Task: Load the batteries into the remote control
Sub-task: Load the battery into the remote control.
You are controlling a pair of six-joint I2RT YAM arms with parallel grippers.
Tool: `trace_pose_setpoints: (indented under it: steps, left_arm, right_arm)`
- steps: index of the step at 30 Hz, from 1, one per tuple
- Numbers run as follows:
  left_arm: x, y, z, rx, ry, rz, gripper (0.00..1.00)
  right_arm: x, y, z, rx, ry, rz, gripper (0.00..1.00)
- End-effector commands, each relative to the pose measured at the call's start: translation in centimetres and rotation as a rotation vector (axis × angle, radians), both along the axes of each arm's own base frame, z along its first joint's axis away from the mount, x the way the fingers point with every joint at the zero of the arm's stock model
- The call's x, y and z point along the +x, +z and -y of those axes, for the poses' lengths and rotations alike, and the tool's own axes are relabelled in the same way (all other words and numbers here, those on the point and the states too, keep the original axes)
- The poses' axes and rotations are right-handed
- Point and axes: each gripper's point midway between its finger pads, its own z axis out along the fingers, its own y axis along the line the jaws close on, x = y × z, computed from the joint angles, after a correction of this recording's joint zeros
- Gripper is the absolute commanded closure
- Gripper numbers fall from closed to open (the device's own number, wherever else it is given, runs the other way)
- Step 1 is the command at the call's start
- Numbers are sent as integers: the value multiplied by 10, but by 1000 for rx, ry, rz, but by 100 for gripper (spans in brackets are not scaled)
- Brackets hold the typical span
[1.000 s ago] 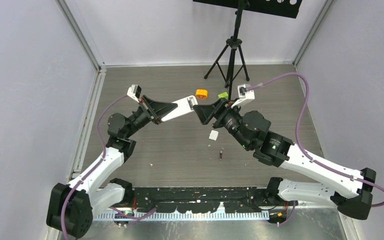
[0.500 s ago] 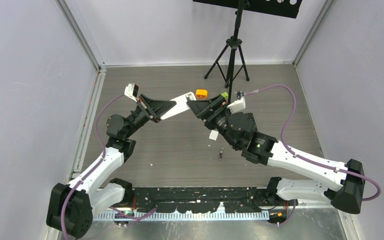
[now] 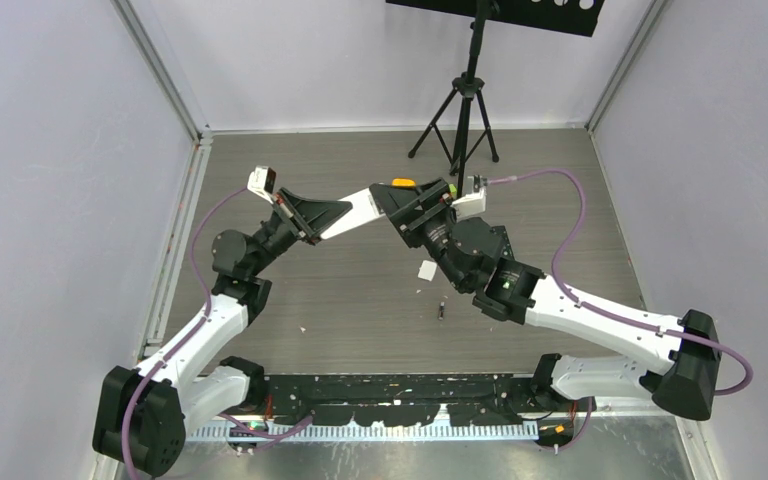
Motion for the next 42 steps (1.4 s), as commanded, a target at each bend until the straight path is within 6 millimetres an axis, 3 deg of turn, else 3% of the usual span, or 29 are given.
trace_pose_setpoints:
  steps: [1,20,35,39,40,42]
  left_arm:
    - [-16,33,-4,-34,2,175,100]
    - [-17,32,-3,-29,-8,176,100]
    - [-11,32,-4,-91,-26,82,100]
    - [-12,34,-5,-106,-33,77,100]
    - [-12,34,-4,-101,-31,81,100]
    - [-9,29,-3,-87,-24,72,100]
  right_arm:
    - [8,44,7,126,-59,42,20]
    - [12,50,-3,46,-30,49,50]
    - [15,37,-6,10,-19,59,76]
    - [16,31,-7,-18,-20,65,77]
    - [16,32,-6,-21,-20,68,73]
    - [16,31,-1,-29,-24,72,53]
